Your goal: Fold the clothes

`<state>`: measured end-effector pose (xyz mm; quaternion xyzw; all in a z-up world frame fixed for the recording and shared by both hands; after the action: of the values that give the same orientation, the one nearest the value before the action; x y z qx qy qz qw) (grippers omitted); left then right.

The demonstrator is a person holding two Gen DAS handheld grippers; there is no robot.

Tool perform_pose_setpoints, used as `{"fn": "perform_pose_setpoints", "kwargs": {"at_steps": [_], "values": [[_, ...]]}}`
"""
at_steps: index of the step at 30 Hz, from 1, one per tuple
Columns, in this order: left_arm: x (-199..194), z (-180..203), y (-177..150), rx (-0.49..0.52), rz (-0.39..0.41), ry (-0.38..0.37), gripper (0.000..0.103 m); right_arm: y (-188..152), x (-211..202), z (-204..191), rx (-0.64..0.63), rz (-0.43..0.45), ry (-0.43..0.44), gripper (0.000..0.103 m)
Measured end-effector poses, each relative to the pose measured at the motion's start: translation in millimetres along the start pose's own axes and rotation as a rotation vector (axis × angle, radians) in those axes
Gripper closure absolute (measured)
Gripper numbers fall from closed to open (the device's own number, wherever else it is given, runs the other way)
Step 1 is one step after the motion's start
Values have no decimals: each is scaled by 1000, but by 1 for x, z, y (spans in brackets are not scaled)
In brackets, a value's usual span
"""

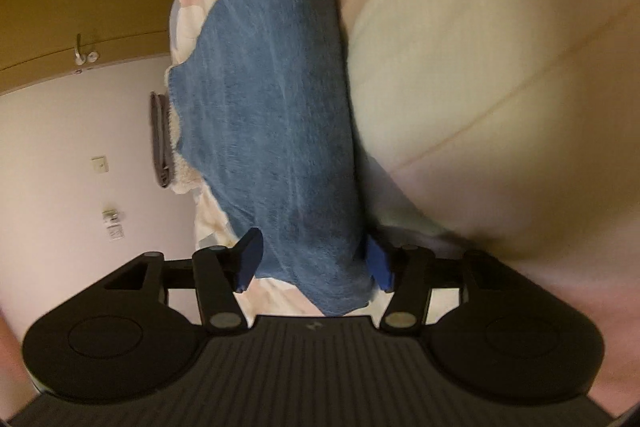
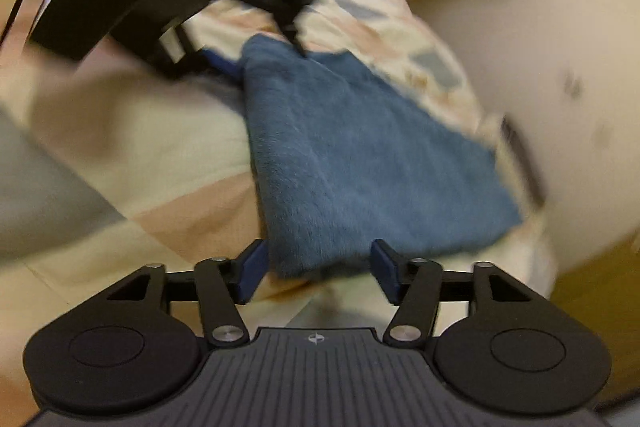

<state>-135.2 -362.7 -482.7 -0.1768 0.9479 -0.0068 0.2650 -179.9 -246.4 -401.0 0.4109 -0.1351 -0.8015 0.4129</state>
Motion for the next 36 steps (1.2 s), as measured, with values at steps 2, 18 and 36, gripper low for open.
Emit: {"fn": "perform_pose_setpoints", "kwargs": {"at_steps": [2, 18, 36], "values": [[5, 3, -5, 15, 26, 8, 51, -1, 9, -13, -97, 8, -31, 38], [6, -11, -1, -87, 101, -8, 89, -11, 36, 3, -187, 56, -49, 84], [-51, -112, 39, -599, -42, -255, 86, -18, -42, 99, 241, 17, 556, 87]]}}
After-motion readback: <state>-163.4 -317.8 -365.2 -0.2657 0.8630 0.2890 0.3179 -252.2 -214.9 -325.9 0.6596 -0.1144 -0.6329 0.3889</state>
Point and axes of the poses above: each gripper's, at about its wrist camera, not at the fingertips, and x roughly the way its jaws point, z to its right, y to its top, the point moved 5 cm from there along x, roughly the way its jaws point, and after that the axes turned 11 degrees about z, right-handed, at the moved point
